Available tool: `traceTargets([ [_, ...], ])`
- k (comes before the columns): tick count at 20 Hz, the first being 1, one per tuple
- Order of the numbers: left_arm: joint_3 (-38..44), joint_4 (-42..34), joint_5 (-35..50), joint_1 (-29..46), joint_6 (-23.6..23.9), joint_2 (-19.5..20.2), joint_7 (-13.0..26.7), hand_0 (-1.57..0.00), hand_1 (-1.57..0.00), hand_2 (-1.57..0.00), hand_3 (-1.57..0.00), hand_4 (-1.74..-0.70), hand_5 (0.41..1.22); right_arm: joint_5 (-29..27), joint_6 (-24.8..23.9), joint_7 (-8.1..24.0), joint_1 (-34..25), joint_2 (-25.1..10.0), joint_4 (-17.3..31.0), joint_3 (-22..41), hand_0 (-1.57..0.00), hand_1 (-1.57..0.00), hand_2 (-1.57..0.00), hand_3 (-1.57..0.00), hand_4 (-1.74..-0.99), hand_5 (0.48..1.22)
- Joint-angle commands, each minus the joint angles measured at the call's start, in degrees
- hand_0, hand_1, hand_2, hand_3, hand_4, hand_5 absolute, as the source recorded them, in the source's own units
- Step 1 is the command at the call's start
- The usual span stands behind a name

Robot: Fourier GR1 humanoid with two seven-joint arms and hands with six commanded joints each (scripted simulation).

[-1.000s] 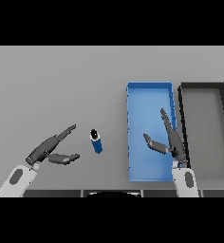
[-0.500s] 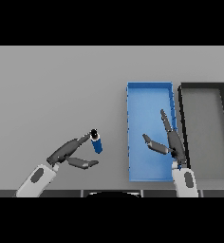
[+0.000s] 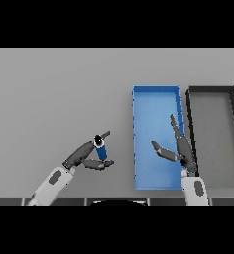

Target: Pick up the blue pipe and place it into the blue bin.

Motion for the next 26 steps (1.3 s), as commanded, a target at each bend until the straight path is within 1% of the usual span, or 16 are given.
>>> traceTargets([
  [1,0.06,1.17,0.13,-0.23,-0.17,-0.62,-1.0,0.0,0.0,-0.02,0.0,-1.1,0.517,0.13,0.09,0.16,-0.09,-0.22,0.02,0.01,0.0,0.0,0.0,0.0,-1.195,0.548],
  [3,0.58,2.05,2.37,-0.89,-1.37,-2.48,-2.28,0.0,0.0,-0.09,-0.04,-1.14,0.567,0.2,0.16,-0.15,0.62,-0.17,-0.62,0.24,0.0,0.0,0.0,0.0,-1.188,0.55],
  [4,1.24,2.71,4.09,-1.12,-2.13,-3.29,-2.3,0.0,-0.04,-0.17,-0.11,-1.18,0.601,0.65,0.17,-0.39,0.57,-0.51,-0.43,0.29,0.0,0.0,0.0,0.0,-1.186,0.554],
  [6,1.57,2.79,6.07,-0.99,-2.71,-4.81,-1.92,-0.04,-0.25,-0.42,-0.35,-1.27,0.675,0.62,-0.09,-0.59,0.39,0.2,0.25,0.43,0.0,0.0,0.0,0.0,-1.196,0.56],
  [7,1.44,2.3,6.83,-0.69,-2.85,-5.57,-1.78,-0.18,-0.41,-0.58,-0.59,-1.3,0.784,0.57,-0.13,-0.2,0.03,-0.05,0.2,0.18,0.0,0.0,0.0,0.0,-1.192,0.56],
  [8,1.75,2.53,7.29,-0.22,-2.67,-5.96,-2.54,-0.42,-0.64,-0.78,-0.78,-1.38,0.872,0.45,0.19,-1.26,0.66,-0.18,0.14,0.27,0.0,0.0,0.0,0.0,-1.191,0.561],
  [9,1.78,3.05,6.8,-0.75,-2.01,-6.4,-2.56,-0.65,-0.83,-0.94,-0.91,-1.45,0.941,0.37,0.27,-1.08,0.83,-0.11,-0.31,0.39,0.0,0.0,0.0,0.0,-1.189,0.562],
  [11,1.03,2.54,5.96,-0.42,-1.82,-7.11,-2.71,-0.98,-1.1,-1.16,-1.11,-1.55,1.042,0.89,-0.34,-0.44,0.22,0.08,-0.06,0.39,0.0,0.0,0.0,0.0,-1.182,0.562],
  [13,0.14,1.78,5.8,-0.01,-1.99,-6.59,-3.61,-1.19,-1.27,-1.31,-1.26,-1.62,1.106,0.83,-0.11,-0.95,0.48,-0.21,-0.44,0.4,0.0,0.0,0.0,0.0,-1.178,0.561],
  [15,-0.83,0.19,4.71,1.16,-1.04,-6.19,-3.81,-1.33,-1.38,-1.4,-1.37,-1.56,1.148,1.29,-0.17,-0.66,0.75,-0.33,-0.05,0.5,0.0,0.0,0.0,0.0,-1.176,0.559],
  [17,-1.39,1.29,2.63,0.56,0.27,-7.54,-4.4,-1.42,-1.45,-1.46,-1.44,-1.52,1.174,1.15,-0.41,0.22,0.12,-0.31,-0.08,0.23,0.0,0.0,0.0,0.0,-1.174,0.558],
  [18,-0.96,0.24,2.55,0.41,-0.08,-7.01,-4.99,-1.45,-1.47,-1.49,-1.47,-1.51,1.183,1.26,-0.39,0.04,0.3,-0.22,-0.36,0.46,0.0,0.0,0.0,0.0,-1.171,0.558],
  [21,-0.4,-2.03,2.77,0.57,0.24,-8.54,-7.15,-1.51,-1.52,-1.53,-1.52,-1.49,1.202,1.26,-0.33,0.73,0.14,-0.2,-0.52,0.49,0.0,0.0,0.0,0.0,-1.158,0.552],
  [23,-0.29,-3.7,3.34,-0.2,0.14,-10.18,-8.1,-1.53,-1.54,-1.54,-1.54,-1.48,1.209,1.99,-0.69,-0.3,0.68,-0.38,0.02,0.5,0.0,0.0,0.0,0.0,-1.151,0.55],
  [24,0.11,-4.88,3.72,-0.5,0.0,-10.22,-7.83,-1.54,-1.54,-1.55,-1.54,-1.48,1.211,2.53,-0.99,0.47,-0.08,-0.33,0.95,0.54,0.0,0.0,0.0,0.0,-1.144,0.551],
  [26,0.0,-6.83,3.41,-1.05,0.06,-10.4,-5.34,-1.55,-1.55,-1.56,-1.55,-1.48,1.215,2.16,-0.54,-0.07,0.36,-0.69,0.07,0.51,0.0,0.0,0.0,0.0,-1.138,0.555],
])
